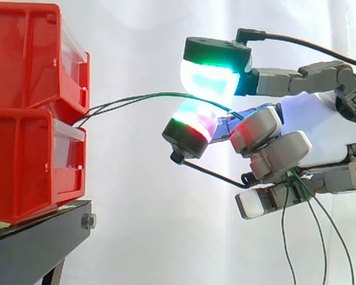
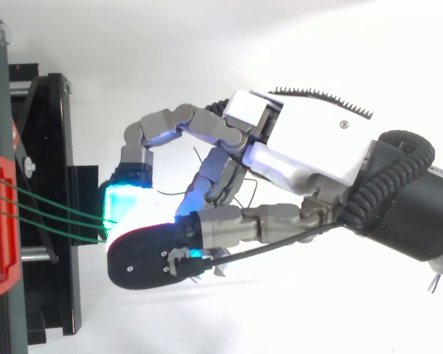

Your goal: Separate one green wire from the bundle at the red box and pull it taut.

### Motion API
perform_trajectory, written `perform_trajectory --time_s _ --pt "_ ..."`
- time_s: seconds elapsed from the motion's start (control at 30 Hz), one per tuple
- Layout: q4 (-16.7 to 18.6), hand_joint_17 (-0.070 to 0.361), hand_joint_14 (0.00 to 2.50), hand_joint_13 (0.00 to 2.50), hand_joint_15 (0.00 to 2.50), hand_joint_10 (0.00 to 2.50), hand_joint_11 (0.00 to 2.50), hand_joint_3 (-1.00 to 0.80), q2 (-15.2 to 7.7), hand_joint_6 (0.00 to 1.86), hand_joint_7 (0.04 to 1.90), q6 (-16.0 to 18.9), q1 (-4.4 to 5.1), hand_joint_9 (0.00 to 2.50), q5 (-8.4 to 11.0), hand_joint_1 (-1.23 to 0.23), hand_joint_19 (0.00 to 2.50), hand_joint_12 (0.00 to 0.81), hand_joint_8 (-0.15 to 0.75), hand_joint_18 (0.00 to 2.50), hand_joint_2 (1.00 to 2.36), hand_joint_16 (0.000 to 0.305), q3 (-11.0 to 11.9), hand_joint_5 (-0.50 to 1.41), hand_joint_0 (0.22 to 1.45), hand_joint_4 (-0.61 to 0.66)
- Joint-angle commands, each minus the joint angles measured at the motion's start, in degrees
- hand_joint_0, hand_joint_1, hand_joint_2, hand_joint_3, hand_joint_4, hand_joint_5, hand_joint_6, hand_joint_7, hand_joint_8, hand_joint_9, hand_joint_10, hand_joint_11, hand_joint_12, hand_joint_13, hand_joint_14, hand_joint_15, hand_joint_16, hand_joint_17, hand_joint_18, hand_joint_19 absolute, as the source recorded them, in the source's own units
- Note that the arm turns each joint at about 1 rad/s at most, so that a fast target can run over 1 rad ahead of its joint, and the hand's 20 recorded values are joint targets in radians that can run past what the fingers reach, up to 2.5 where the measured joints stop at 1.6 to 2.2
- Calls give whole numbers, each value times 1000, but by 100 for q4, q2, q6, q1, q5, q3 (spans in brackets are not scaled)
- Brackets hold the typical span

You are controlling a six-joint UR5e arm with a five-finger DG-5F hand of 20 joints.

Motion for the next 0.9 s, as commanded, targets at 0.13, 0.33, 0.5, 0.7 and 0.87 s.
perform_trajectory --time_s 0.13,0.33,0.5,0.7,0.87 --pt "0 153 23 1600 1099 23 1012 -95 0 881 1145 -2 0 1527 0 -671 583 447 315 1111 1006 68 0 -133 582 28" --pt "0 160 23 1607 1086 23 1002 -74 0 857 1114 -2 0 1541 0 -606 568 452 321 1128 1001 71 0 -126 580 40" --pt "-9 160 23 1609 1070 25 953 -69 0 818 1097 -2 0 1554 0 -578 570 451 321 1126 1015 71 0 -115 586 61" --pt "-26 162 23 1590 1083 19 994 -21 0 825 1092 -2 0 1497 0 -681 567 451 327 1124 1000 72 0 -132 590 89" --pt "-26 142 24 1508 1114 22 1040 -53 0 868 1065 -2 0 1377 0 -792 614 410 295 1026 1014 63 0 -164 607 65"
